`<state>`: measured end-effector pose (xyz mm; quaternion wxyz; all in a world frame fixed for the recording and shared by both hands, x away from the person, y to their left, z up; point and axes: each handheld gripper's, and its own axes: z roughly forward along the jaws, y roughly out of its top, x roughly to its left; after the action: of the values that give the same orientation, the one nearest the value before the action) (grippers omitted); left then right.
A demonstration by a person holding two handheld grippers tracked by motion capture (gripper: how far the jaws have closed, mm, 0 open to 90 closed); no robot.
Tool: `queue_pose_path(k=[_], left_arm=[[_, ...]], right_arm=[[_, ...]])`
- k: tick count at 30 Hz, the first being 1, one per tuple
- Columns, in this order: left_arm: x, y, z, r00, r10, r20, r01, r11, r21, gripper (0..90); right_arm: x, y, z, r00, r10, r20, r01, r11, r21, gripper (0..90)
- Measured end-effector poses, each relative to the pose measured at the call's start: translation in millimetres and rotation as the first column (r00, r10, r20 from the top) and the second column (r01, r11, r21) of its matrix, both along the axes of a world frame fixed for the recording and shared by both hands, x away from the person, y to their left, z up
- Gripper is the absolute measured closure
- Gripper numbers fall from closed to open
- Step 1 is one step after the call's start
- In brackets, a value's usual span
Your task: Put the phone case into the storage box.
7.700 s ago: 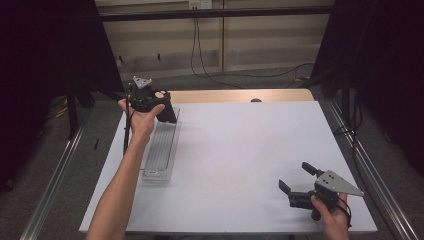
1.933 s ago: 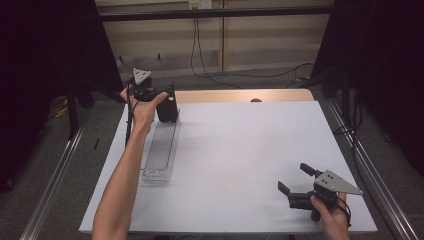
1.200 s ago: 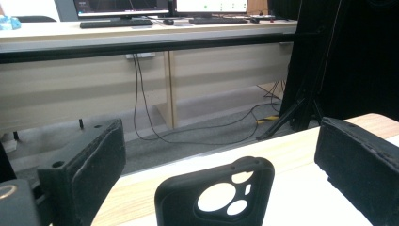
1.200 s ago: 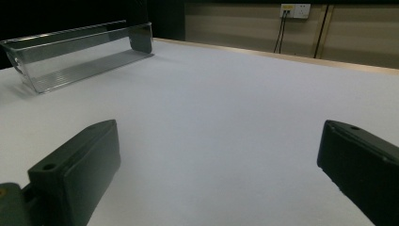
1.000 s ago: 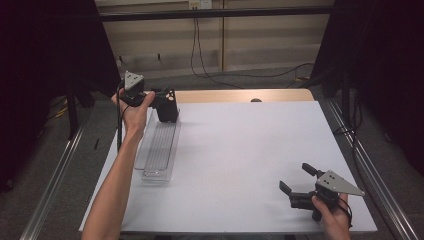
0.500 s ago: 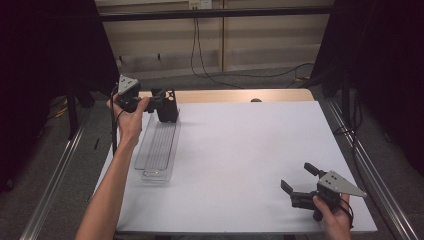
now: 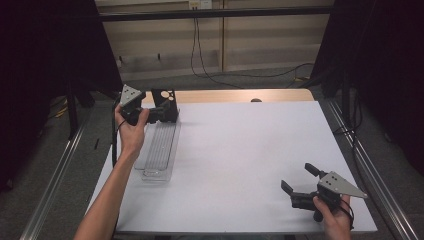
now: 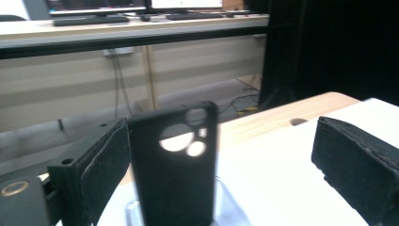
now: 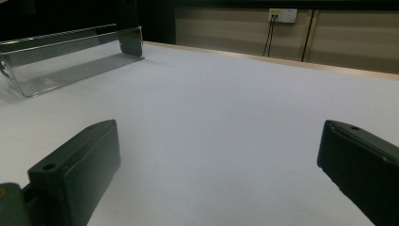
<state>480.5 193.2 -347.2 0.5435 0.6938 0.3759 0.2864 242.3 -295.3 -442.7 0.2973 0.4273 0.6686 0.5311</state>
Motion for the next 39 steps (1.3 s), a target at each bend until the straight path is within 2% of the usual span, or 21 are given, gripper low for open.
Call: queue_pose_path(k=[3,5,9,12,17,23,27,29,32,35,39], left_arm=[[-8.4,-2.5,-0.6,0.9999,-0.01,0.013,0.009,0.9999,0.008,3.5],[-15.4,-2.2,-2.1,0.9999,-0.004,0.014,0.004,1.0,-0.004,2.5],[-27.8,-0.2,-7.2,0.9991,-0.041,0.015,0.041,0.9989,-0.023,1.7],[-36.0,1.4,-6.3,0.9987,-0.049,0.016,0.049,0.9983,-0.031,1.3],[-48.3,6.9,-6.0,0.999,-0.041,0.017,0.042,0.9972,-0.062,1.6],[-65.6,13.3,-14.1,0.9985,-0.054,0.012,0.054,0.9972,-0.05,2.4],[-74.9,16.2,-16.2,0.9984,-0.055,0.013,0.056,0.997,-0.053,2.4],[-80.2,16.1,-15.5,0.9974,-0.071,0.006,0.072,0.9962,-0.049,2.4],[-88.7,16.9,-16.4,0.9974,-0.066,0.029,0.068,0.9958,-0.061,2.4],[-96.2,19.5,-18.7,0.9972,-0.068,0.032,0.069,0.9968,-0.04,2.4],[-106.5,24.5,-23.2,0.9968,-0.064,0.049,0.067,0.996,-0.059,2.4]], right_arm=[[0.1,0.6,0.2,1.0,0.0,0.0,0.0,1.0,-0.002,0.0],[0.2,0.5,0.2,1.0,0.0,0.0,0.0,1.0,-0.002,0.0],[-0.2,0.2,0.1,1.0,-0.002,0.002,0.002,1.0,-0.001,0.0],[0.1,0.3,0.1,1.0,-0.001,-0.001,0.001,1.0,-0.002,0.0],[-0.6,0.6,0.6,1.0,-0.003,0.002,0.003,1.0,-0.001,0.0],[-1.2,0.2,0.8,1.0,-0.006,0.005,0.006,1.0,0.002,0.0],[-0.9,0.3,0.9,0.9999,-0.01,0.002,0.01,0.9999,0.005,0.0],[-0.9,0.5,1.0,1.0,-0.009,0.004,0.009,1.0,0.004,0.0],[-1.7,0.3,1.4,1.0,-0.005,0.006,0.005,1.0,0.002,0.0],[-1.7,-0.3,1.5,0.9999,-0.01,0.006,0.009,1.0,0.003,0.0],[-1.5,-0.2,1.5,0.9999,-0.01,0.007,0.01,0.9999,0.004,0.0]])
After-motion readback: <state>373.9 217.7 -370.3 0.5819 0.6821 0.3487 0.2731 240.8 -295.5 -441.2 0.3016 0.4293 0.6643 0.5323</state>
